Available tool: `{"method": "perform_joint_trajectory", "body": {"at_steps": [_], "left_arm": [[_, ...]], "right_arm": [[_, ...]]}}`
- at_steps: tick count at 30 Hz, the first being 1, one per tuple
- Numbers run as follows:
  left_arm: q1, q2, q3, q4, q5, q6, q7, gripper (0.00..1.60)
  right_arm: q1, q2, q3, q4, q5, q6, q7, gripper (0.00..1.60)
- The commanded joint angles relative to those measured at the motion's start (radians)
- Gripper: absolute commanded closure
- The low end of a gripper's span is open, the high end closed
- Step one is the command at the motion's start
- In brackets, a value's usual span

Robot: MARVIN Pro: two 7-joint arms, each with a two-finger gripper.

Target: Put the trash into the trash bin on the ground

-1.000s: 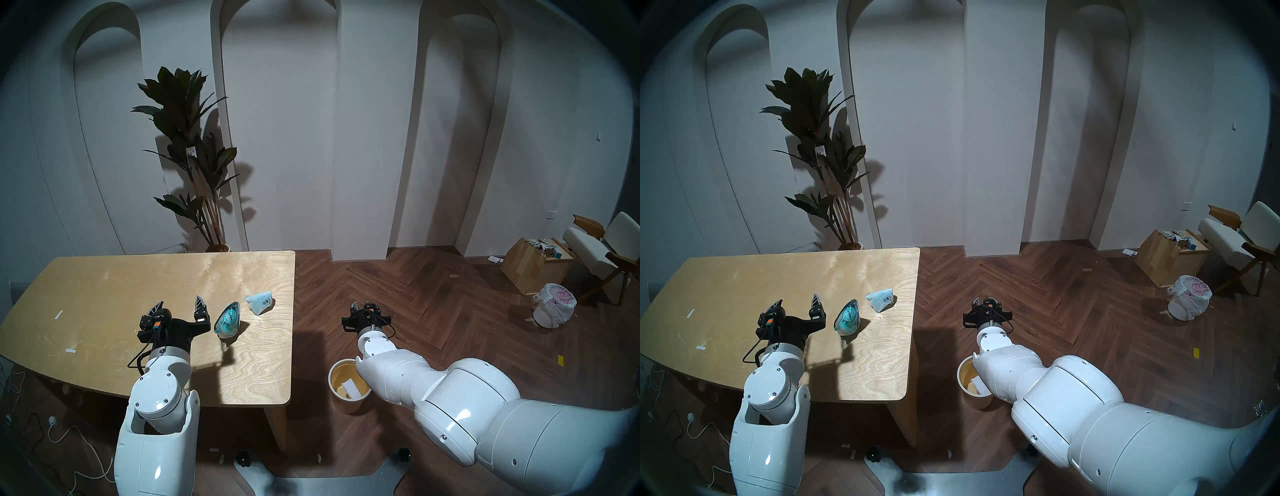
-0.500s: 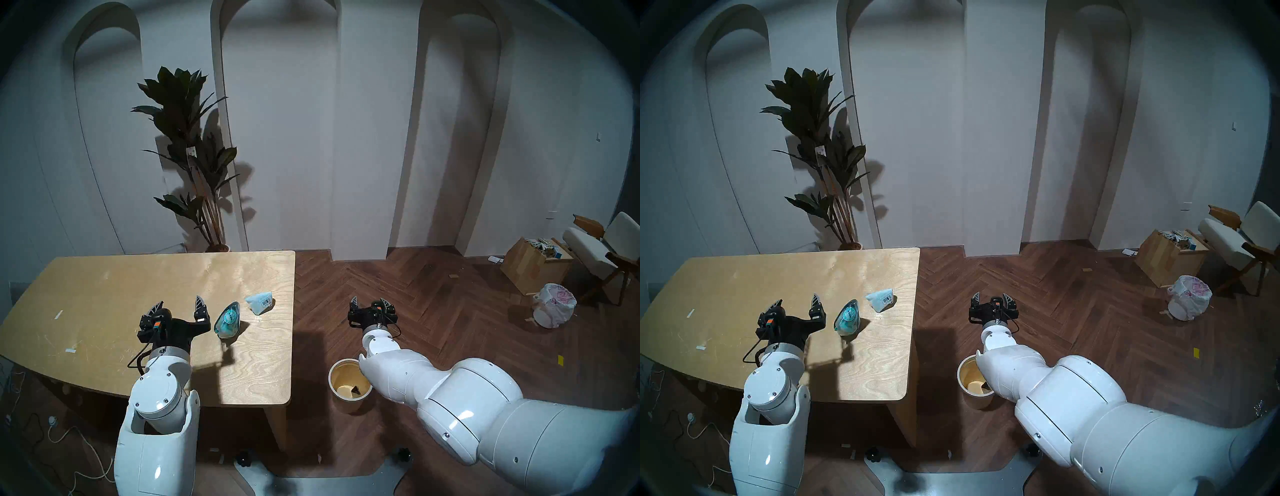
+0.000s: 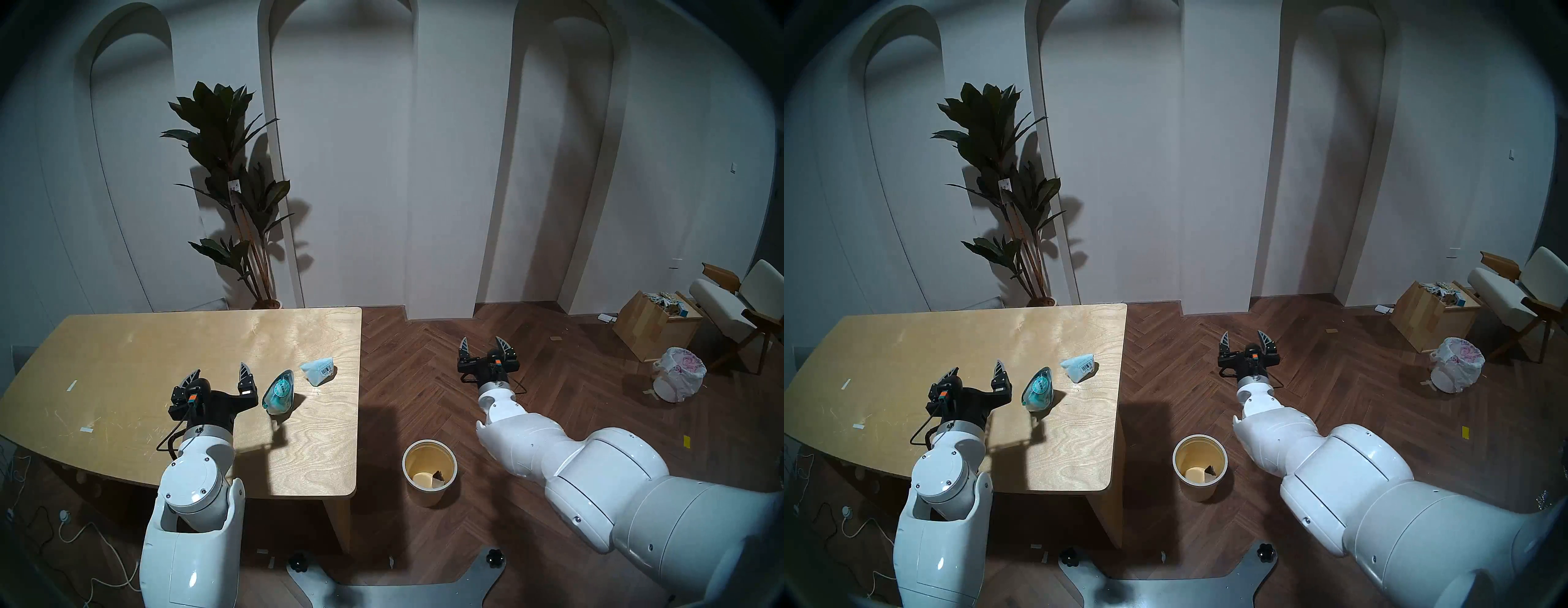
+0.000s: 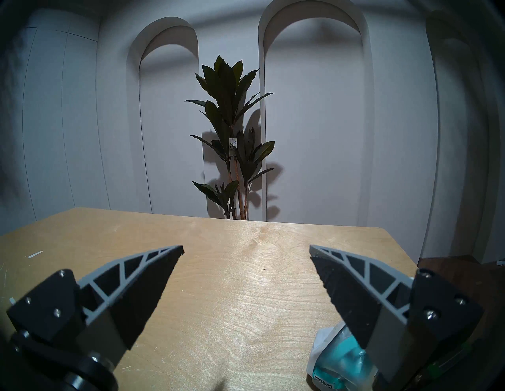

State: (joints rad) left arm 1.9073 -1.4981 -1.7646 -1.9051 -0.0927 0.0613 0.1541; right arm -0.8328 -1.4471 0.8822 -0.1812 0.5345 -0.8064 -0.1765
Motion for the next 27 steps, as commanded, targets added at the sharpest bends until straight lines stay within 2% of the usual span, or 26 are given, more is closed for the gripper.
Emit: {"method": "perform_joint_trajectory", "body": {"at_steps": [1,7,27], "left_arm": [[-0.009,0.003,-0.001,-0.014,0.001,-0.005,0.001,0.0],[-0.009,0.004,-0.001,-0.011,0.0,-0.005,0.0,0.0],[-0.01,0.007,0.001,0.002,-0.005,-0.004,0.0,0.0]], "right_arm": [[0.023,0.086,0.008,-0.018,-0.003,-0.059,-0.003,0.0],[0.022,0.119,0.021,-0.029,-0.002,-0.087,0.009,0.0],[0.005,0.155,0.058,-0.068,0.007,-0.125,0.046,0.0]]}}
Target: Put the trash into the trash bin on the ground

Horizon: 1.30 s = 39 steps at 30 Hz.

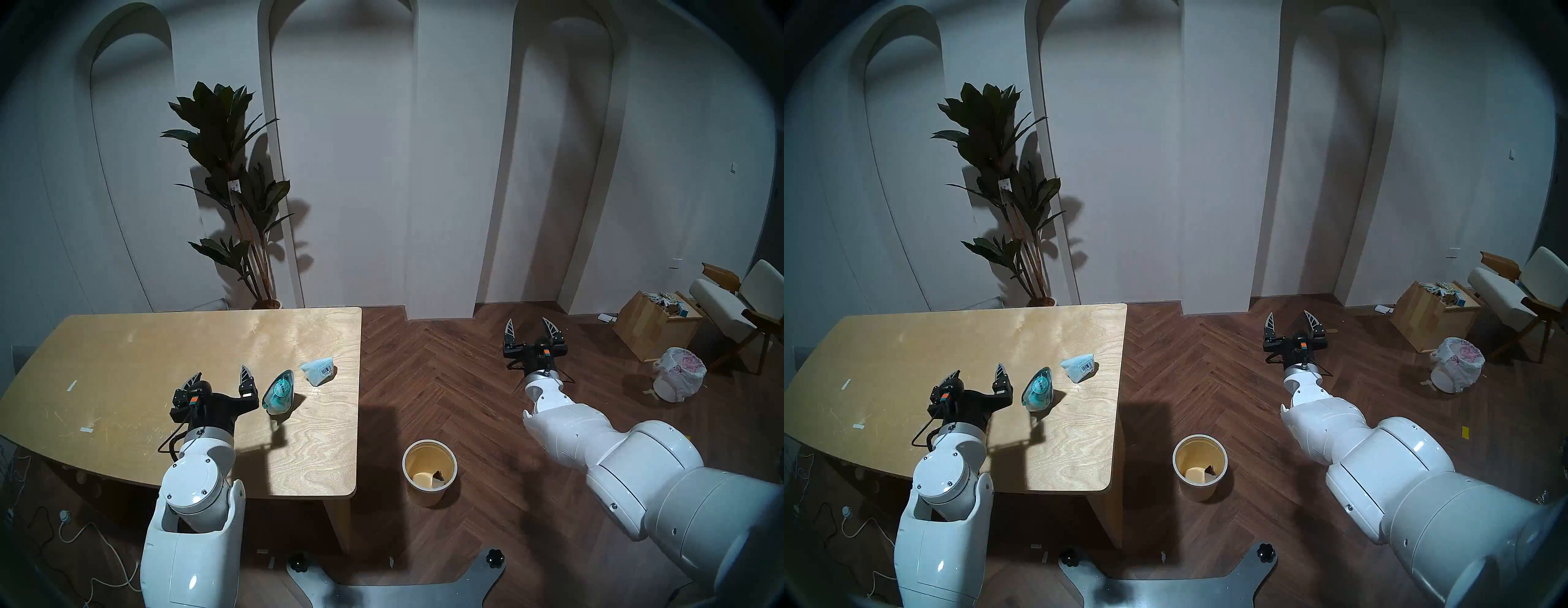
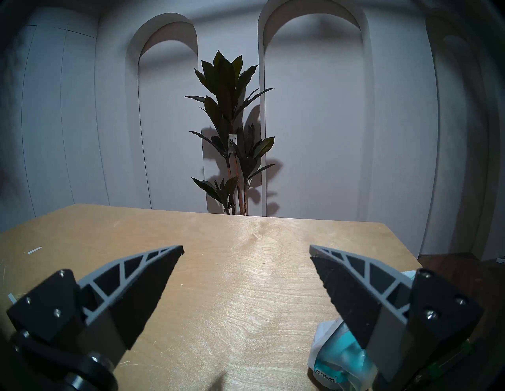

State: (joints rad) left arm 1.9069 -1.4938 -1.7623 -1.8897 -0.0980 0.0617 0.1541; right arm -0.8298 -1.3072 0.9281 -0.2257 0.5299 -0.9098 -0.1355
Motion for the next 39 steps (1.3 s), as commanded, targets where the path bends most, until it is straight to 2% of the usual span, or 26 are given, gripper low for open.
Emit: {"method": "perform_joint_trajectory", "body": {"at_steps": [1,27,39], "left_arm": [[-0.01,0.003,-0.001,-0.013,0.001,-0.005,0.0,0.0],[-0.013,0.008,0.001,-0.003,-0.005,-0.005,0.0,0.0],[-0.012,0.01,0.002,0.004,-0.008,-0.004,0.0,0.0]], "right_arm": [[0.0,0.017,0.013,-0.024,0.013,-0.022,0.007,0.0],[-0.036,0.046,0.05,-0.073,0.06,-0.047,0.062,0.0],[-0.143,0.0,0.044,-0.073,0.079,-0.034,0.098,0.0]]}}
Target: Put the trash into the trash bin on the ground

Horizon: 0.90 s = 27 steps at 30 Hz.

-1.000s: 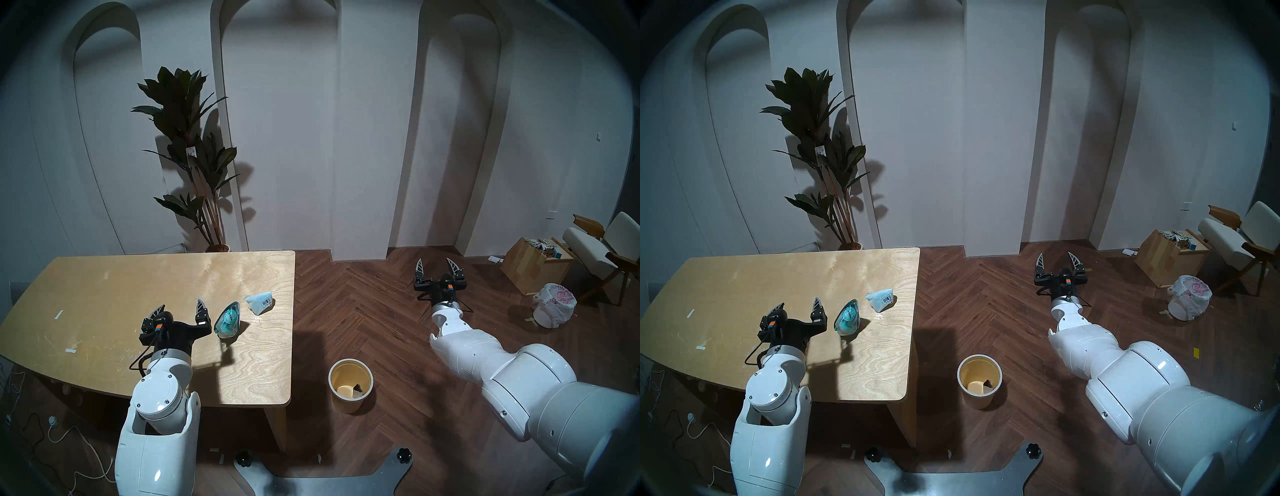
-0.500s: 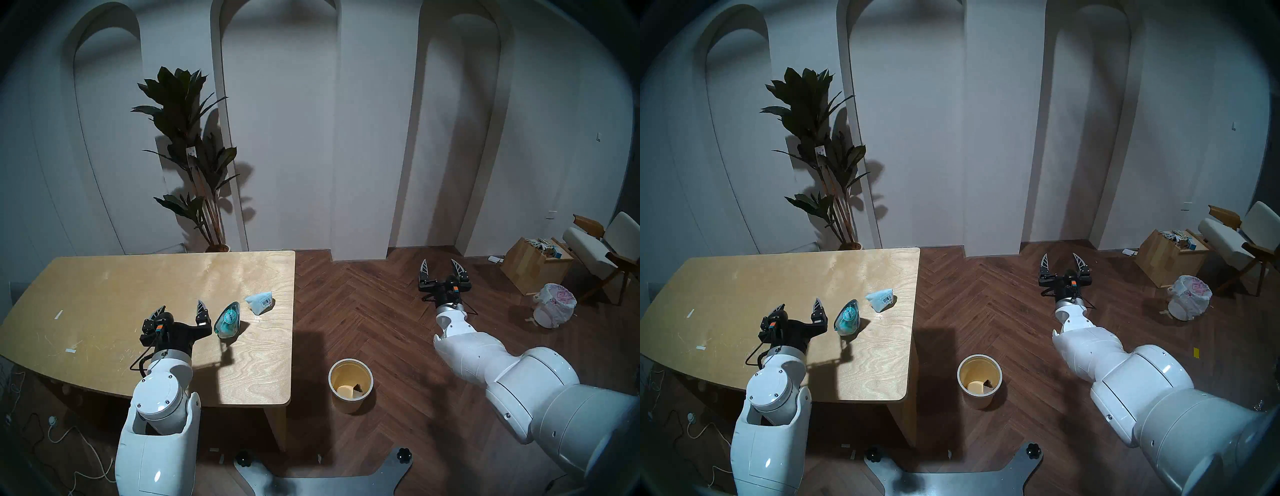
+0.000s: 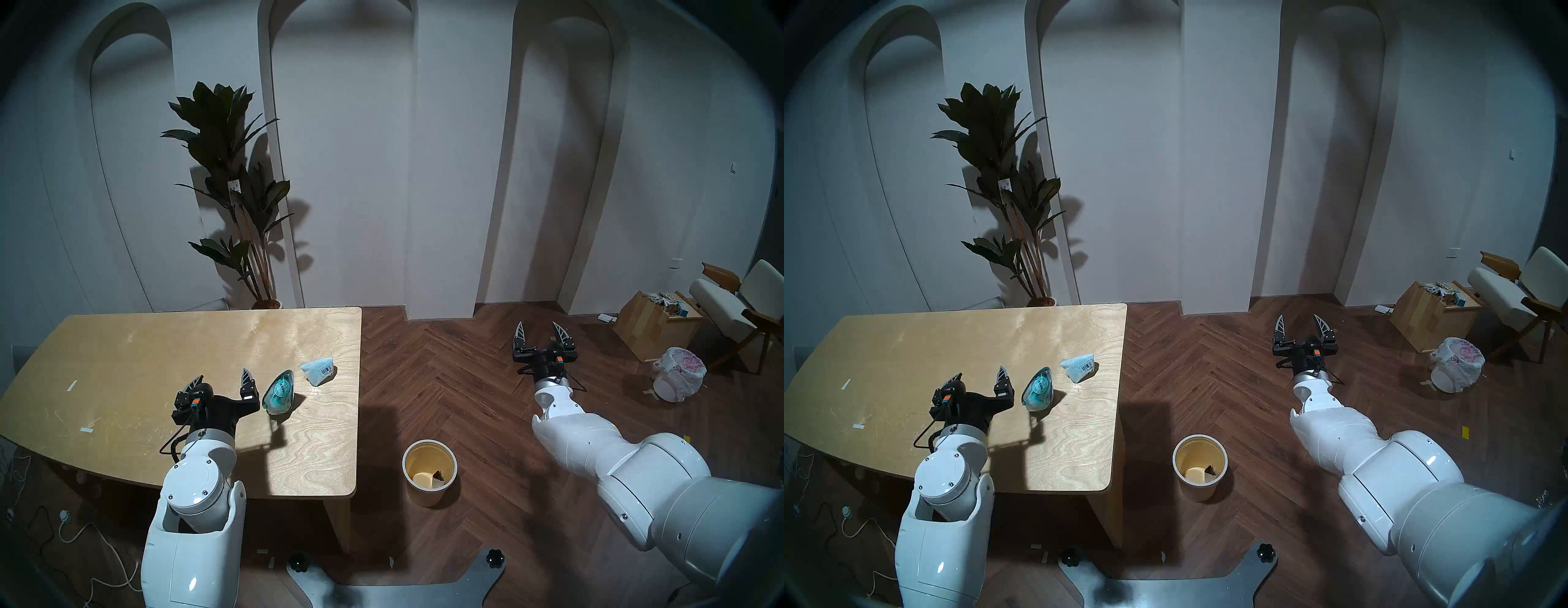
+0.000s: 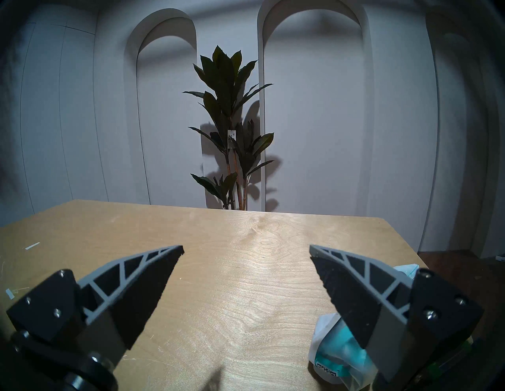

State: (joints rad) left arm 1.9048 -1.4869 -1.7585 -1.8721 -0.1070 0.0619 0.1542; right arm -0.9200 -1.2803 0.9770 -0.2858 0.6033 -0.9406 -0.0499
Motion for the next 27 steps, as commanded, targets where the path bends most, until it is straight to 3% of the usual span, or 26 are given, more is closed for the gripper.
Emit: {"method": "perform_joint_trajectory", "body": {"at_steps": [1,27], "left_arm": [[-0.01,0.003,-0.001,-0.013,0.001,-0.004,0.0,0.0],[-0.005,0.001,0.03,0.003,-0.013,0.004,-0.013,0.0]], "right_arm": [[-0.057,-0.028,-0.005,-0.012,0.007,-0.003,0.014,0.0],[-0.185,-0.022,0.012,-0.022,0.05,-0.019,0.059,0.0]]}}
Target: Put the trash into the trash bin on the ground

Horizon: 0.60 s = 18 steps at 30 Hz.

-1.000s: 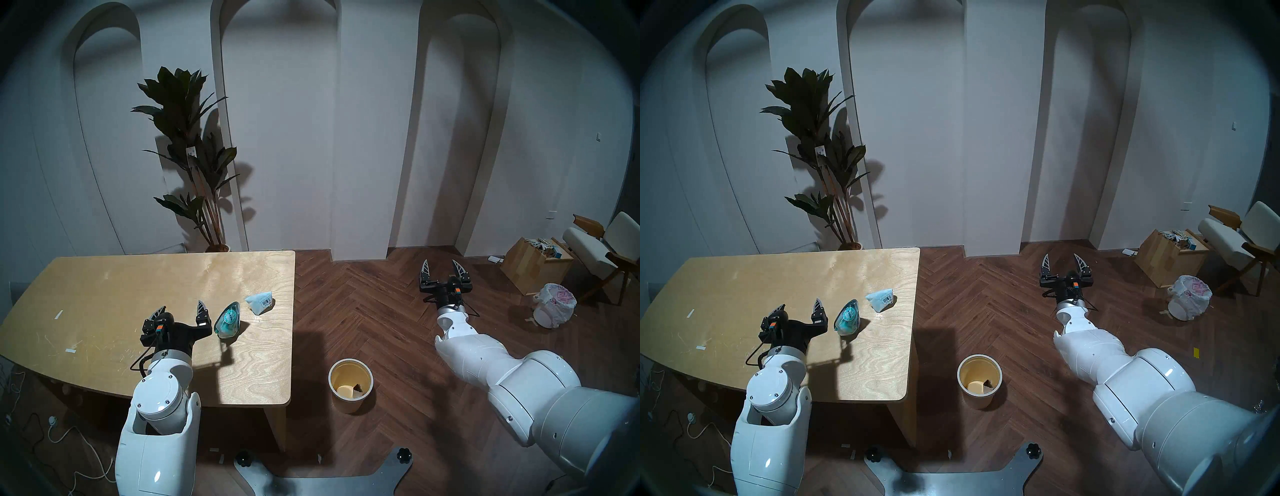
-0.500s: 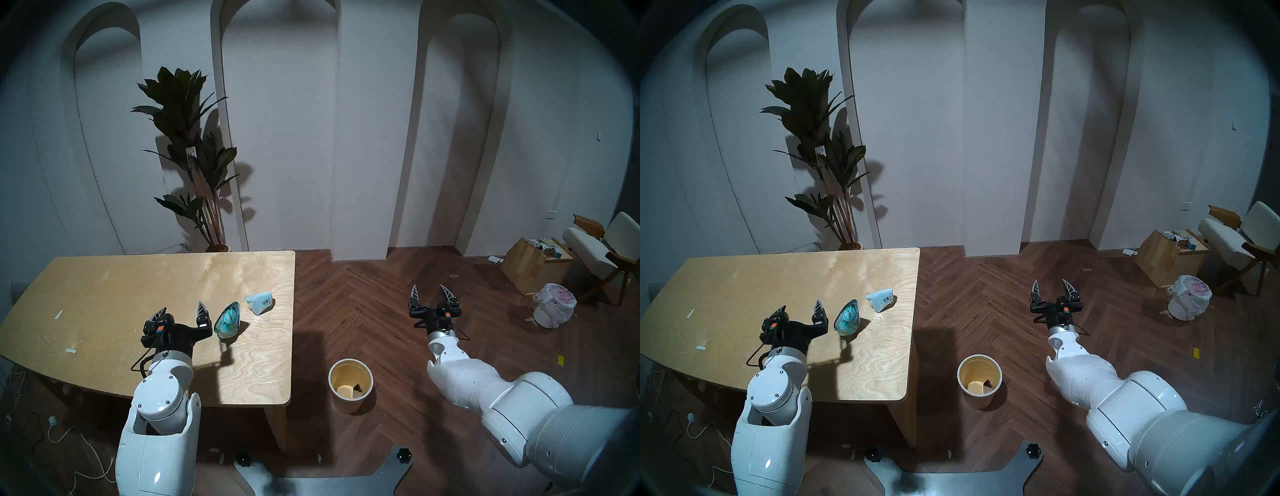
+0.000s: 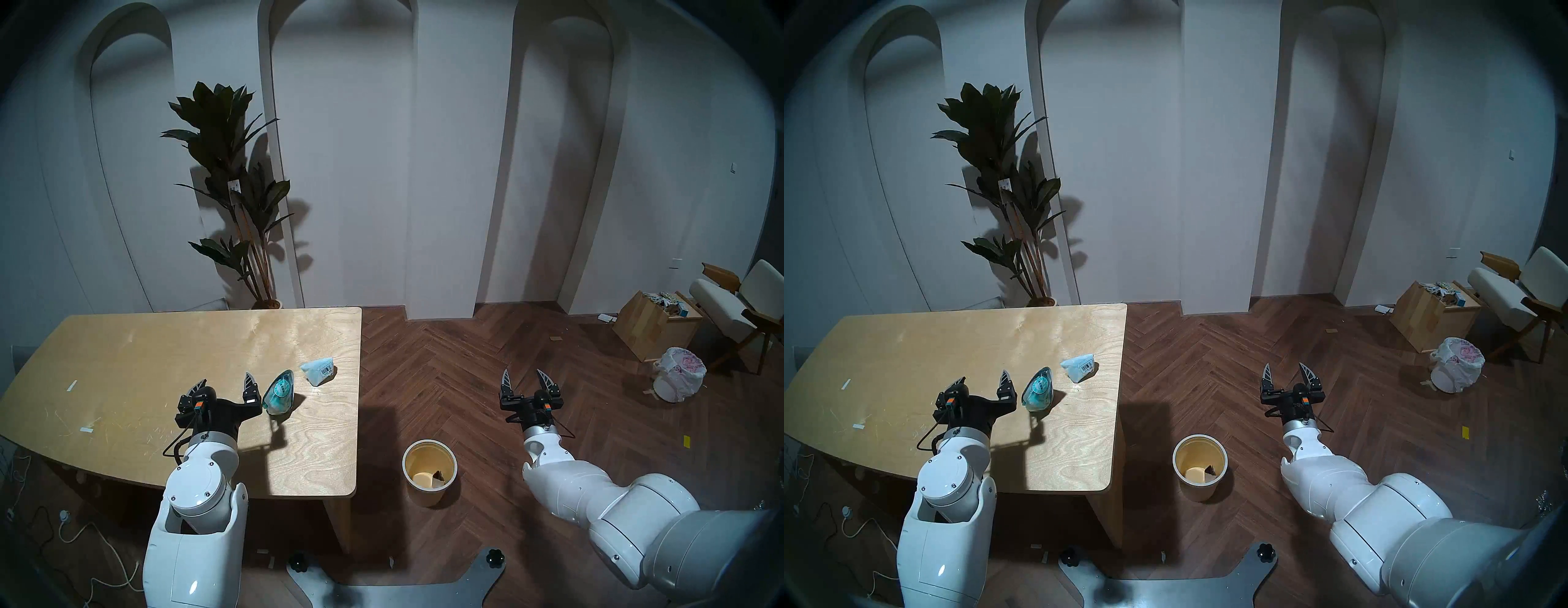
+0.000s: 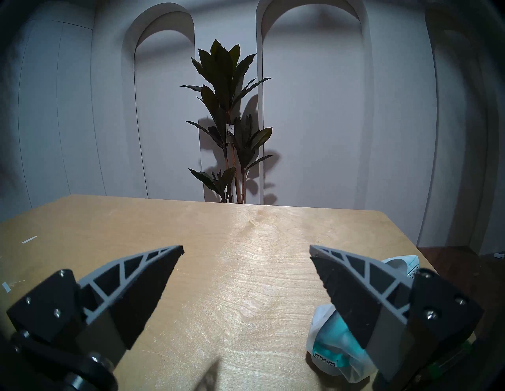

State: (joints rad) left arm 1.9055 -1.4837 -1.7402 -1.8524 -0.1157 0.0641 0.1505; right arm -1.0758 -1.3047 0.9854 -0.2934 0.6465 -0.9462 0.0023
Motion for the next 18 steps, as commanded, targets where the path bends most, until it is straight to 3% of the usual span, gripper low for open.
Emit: {"method": "perform_joint_trajectory", "body": {"at_steps": [1,18], "left_arm": [[-0.006,-0.001,0.015,-0.017,-0.005,0.002,-0.011,0.0],[-0.01,0.012,0.041,-0.009,-0.029,0.014,-0.048,0.0]], "right_arm": [[-0.036,0.003,0.004,-0.015,0.008,-0.014,0.009,0.0],[-0.108,-0.005,0.012,-0.043,0.032,-0.014,0.048,0.0]]}}
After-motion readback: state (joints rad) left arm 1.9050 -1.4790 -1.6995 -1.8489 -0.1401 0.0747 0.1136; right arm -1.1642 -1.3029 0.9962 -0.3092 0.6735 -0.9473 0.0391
